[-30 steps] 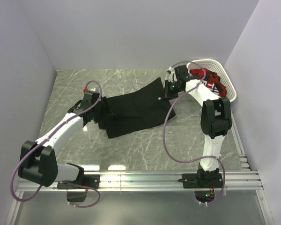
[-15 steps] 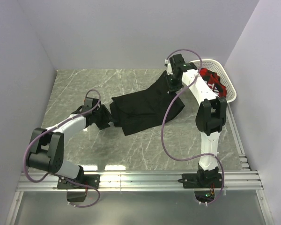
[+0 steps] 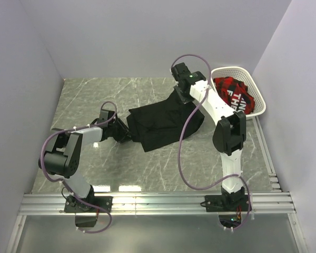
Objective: Fold and stack the long sleeve shirts
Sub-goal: Fold the shirt
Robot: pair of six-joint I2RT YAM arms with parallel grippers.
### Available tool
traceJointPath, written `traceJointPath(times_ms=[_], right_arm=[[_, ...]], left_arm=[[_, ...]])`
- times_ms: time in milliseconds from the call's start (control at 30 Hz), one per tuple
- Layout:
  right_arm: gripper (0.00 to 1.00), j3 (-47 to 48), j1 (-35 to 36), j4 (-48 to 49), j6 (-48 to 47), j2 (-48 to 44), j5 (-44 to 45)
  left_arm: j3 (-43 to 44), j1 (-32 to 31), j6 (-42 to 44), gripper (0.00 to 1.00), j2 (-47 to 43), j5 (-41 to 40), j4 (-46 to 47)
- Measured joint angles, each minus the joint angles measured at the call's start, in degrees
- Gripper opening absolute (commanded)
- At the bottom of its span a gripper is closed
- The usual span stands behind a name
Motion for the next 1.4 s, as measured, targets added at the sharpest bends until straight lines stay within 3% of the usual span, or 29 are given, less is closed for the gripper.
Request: traceJointPath(times_ms=[400,867,1400], right_arm=[[0.01,3.82,7.61,-1.99,1.11,2.86,13.27],[0.02,7.32,17.07,-6.10,8.07,9.62,22.03],[0.04,8.98,24.28,-7.13,12.70,15.72,22.69]], left_arm=[[-0.39,-0.35,-1.07,0.15,2.25,2.45,4.72],[-1.27,-2.69,-1.75,0.13,2.25,3.13,6.40],[-2.69,-4.37,-2.80,0.05,2.23,3.50,8.11]])
